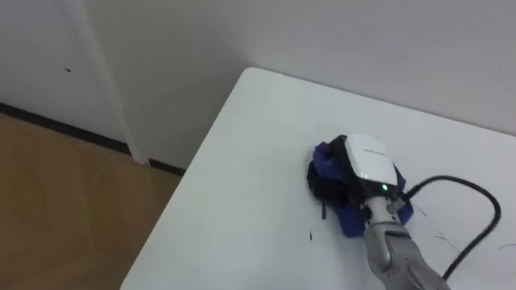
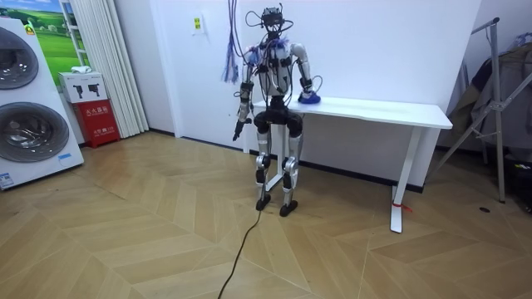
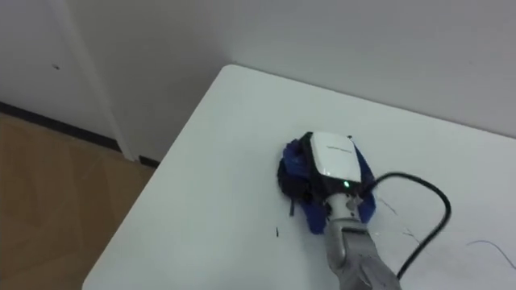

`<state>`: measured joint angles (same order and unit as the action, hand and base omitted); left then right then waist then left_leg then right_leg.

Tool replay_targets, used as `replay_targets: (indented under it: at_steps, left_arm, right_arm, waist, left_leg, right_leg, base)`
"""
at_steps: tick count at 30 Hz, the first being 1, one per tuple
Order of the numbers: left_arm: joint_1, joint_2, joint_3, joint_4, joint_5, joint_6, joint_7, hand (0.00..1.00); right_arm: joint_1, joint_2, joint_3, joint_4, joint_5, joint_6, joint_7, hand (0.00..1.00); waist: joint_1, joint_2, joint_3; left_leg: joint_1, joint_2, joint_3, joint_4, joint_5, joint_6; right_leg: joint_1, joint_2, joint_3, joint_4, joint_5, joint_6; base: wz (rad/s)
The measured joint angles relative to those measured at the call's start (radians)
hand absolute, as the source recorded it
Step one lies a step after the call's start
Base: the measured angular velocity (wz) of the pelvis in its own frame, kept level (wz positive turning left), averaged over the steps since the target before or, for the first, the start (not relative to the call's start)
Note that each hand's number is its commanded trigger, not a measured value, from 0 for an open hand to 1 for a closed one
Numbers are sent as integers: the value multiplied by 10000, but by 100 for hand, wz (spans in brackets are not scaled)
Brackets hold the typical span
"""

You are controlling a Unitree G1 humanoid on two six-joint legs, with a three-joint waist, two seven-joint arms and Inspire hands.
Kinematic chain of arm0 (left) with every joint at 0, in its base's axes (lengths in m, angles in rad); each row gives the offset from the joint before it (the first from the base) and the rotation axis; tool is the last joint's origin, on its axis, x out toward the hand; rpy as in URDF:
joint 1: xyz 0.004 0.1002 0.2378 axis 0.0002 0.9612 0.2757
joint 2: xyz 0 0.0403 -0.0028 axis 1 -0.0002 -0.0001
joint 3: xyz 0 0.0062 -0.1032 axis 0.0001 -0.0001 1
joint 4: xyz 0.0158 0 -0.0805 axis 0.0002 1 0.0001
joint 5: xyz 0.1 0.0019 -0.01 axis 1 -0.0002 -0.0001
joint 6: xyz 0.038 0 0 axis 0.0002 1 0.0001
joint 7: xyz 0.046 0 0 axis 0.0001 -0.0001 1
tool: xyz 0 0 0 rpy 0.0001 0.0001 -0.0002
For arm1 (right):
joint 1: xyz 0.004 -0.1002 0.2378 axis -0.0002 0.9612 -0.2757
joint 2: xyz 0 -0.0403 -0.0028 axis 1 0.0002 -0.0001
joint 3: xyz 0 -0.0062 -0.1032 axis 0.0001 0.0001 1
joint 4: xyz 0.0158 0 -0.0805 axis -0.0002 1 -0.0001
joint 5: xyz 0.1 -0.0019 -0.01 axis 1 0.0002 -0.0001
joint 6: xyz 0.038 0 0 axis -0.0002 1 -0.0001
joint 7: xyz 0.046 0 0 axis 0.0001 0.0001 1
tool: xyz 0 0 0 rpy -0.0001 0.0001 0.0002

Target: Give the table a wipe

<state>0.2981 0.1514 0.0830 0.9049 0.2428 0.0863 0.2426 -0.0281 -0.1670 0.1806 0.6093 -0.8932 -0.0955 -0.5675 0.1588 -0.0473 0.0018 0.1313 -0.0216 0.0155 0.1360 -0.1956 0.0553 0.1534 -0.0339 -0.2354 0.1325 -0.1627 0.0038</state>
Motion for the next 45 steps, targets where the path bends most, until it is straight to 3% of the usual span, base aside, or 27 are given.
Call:
replay_targets:
  at_steps: [3, 7, 11, 14, 17, 19, 22, 25, 26, 28, 32, 34, 37, 38, 40, 45]
  left_arm:
    - [277, -14, 552, 2, 199, 78, 205, 0]
    - [290, -82, 1242, -1, 880, 197, 296, 0]
    - [241, -126, 1173, -6, 875, 202, 296, 0]
    - [229, -184, 683, -9, 720, 250, 316, 0]
    - [142, -234, 91, -8, 399, 389, 325, 0]
    - [-225, -298, -229, 12, 427, 429, 297, 0]
    - [-477, -290, -341, 18, 430, 441, 314, 0]
    - [-653, -279, -691, 29, 437, 463, 312, 0]
    - [-650, -280, -696, 59, 435, 453, 305, 0]
    - [-403, -249, -649, 187, 433, 526, 292, 0]
    - [152, -253, -451, 175, 429, 680, 137, 0]
    - [254, -256, -363, 146, 436, 690, -47, 0]
    - [25, -248, -76, 86, 434, 653, -163, 0]
    - [-16, -223, -57, 70, 435, 646, -153, 0]
    - [12, -152, -83, -43, 425, 602, -112, 0]
    - [-284, -248, -298, -34, 220, 603, 7, 0]
  right_arm:
    - [893, -54, -1000, 121, 400, -183, -808, 100]
    - [1329, -370, -2062, 1061, 1218, -367, -1518, 100]
    - [1236, -483, -2084, 1330, 1555, -321, -1496, 100]
    - [879, -428, -1854, 1122, 1568, 266, -1102, 100]
    - [383, -286, -1431, 624, 1571, 1150, -364, 100]
    - [-65, -238, -654, -190, 1401, 2007, 659, 100]
    - [-625, -213, 829, -1404, 970, 2426, 1771, 100]
    - [-1664, 125, 1757, -1775, 530, 2292, 2521, 100]
    - [-1786, 124, 1836, -1809, 427, 2226, 2629, 100]
    - [-1960, 124, 1888, -1872, 142, 2090, 2896, 100]
    - [-1487, 83, 1640, -1530, 330, 1833, 2880, 100]
    - [-905, 94, 1193, -1531, 366, 1238, 2558, 100]
    - [-385, 89, 773, -1472, 342, 943, 2085, 100]
    - [-254, 88, 723, -1464, 342, 913, 1996, 100]
    - [217, 8, 704, -1428, 471, 883, 1669, 100]
    - [-93, 61, 736, -958, 776, 1017, 1636, 100]
  waist:
    - [-411, 16, -151]
    - [-695, 50, -212]
    - [-679, 75, -238]
    - [-578, 169, -237]
    - [-376, 238, -210]
    - [-30, 263, -155]
    - [423, 225, -38]
    - [673, 199, 153]
    - [789, 222, 168]
    - [972, 189, 148]
    - [883, 158, 129]
    - [498, 94, 89]
    - [276, 135, 81]
    - [263, 114, 56]
    - [69, 130, -125]
    - [96, 196, -129]
  left_leg:
    - [42, -51, -30, 17, -24, 57]
    - [349, -106, -99, 13, -66, 161]
    - [377, -128, -51, 41, -92, 193]
    - [378, -131, 23, 108, -100, 206]
    - [431, -78, 304, 100, -104, 145]
    - [292, 29, 617, 54, -53, 60]
    - [109, 157, 757, -12, 34, -79]
    - [-84, 209, 631, 0, 83, -151]
    - [-155, 217, 613, 4, 87, -158]
    - [-200, 219, 483, 20, 140, -154]
    - [-197, 203, 257, 4, 120, -120]
    - [-178, 70, 100, 39, 120, -117]
    - [-94, -2, 120, 41, 121, -114]
    - [-40, -12, 125, 41, 121, -114]
    - [41, -16, 148, 67, 73, -38]
    - [172, -14, 323, 5, -16, 50]
  right_leg:
    - [125, -60, -134, 3, -6, 14]
    - [442, -105, -144, 27, -6, 65]
    - [526, -122, -91, 15, 33, 128]
    - [515, -137, -99, 33, 38, 136]
    - [411, -80, 163, 69, 39, 138]
    - [64, 7, 414, 213, 87, 59]
    - [-226, 118, 440, 251, 166, -70]
    - [-373, 184, 395, 213, 199, -127]
    - [-415, 188, 391, 199, 199, -127]
    - [-471, 187, 276, 177, 199, -127]
    - [-446, 156, 97, 137, 197, -123]
    - [-221, -15, 43, -30, 115, 5]
    - [-57, -24, 125, -152, 109, 16]
    - [-11, -33, 126, -156, 103, 25]
    - [85, -93, 132, -131, 86, 53]
    - [192, -38, 247, -1, 57, 100]
  base:
    - [3]
    - [5]
    - [-8]
    - [-11]
    - [-38]
    - [-42]
    - [-21]
    - [14]
    - [20]
    - [26]
    - [22]
    - [32]
    - [11]
    - [-9]
    - [-8]
    - [-17]
